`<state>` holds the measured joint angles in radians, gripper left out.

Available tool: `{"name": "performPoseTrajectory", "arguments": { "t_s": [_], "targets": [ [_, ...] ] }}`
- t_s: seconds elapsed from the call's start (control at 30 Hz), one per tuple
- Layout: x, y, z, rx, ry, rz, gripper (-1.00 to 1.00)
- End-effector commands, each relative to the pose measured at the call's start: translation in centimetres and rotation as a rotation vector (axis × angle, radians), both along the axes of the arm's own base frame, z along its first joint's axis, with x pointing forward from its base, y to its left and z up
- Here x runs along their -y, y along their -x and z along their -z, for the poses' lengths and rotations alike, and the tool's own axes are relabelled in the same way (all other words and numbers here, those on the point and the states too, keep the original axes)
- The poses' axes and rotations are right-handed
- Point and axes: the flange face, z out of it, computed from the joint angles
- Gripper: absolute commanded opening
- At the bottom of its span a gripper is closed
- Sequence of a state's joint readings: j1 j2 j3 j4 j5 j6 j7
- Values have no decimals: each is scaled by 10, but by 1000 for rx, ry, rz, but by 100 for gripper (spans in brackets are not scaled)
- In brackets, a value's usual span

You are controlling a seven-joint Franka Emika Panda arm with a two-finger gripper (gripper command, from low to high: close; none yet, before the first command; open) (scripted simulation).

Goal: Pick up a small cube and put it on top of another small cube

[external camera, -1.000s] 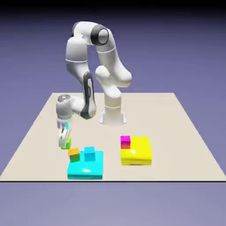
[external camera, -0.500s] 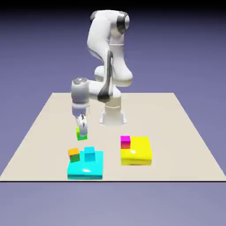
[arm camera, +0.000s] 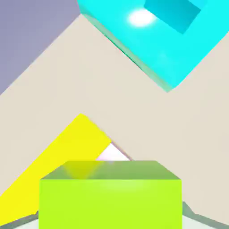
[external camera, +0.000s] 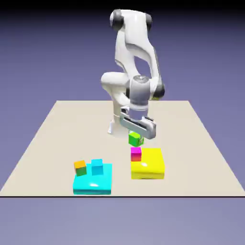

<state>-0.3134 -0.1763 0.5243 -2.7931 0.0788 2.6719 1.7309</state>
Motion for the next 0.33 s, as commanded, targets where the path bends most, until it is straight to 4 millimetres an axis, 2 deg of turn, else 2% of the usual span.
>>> {"name": "performPoseTrajectory", "arguments": {
  "t_s": [0.0, 0.03, 0.07, 0.27, 0.3],
  "targets": [
    [0, 0, 1, -1, 0, 0, -100],
    [0, 0, 1, -1, 0, 0, 100],
    [0, 0, 1, -1, 0, 0, 100],
    [-2, 2, -68, -1, 0, 0, 100],
    [-2, 2, -69, -1, 0, 0, 100]
  ]
}}
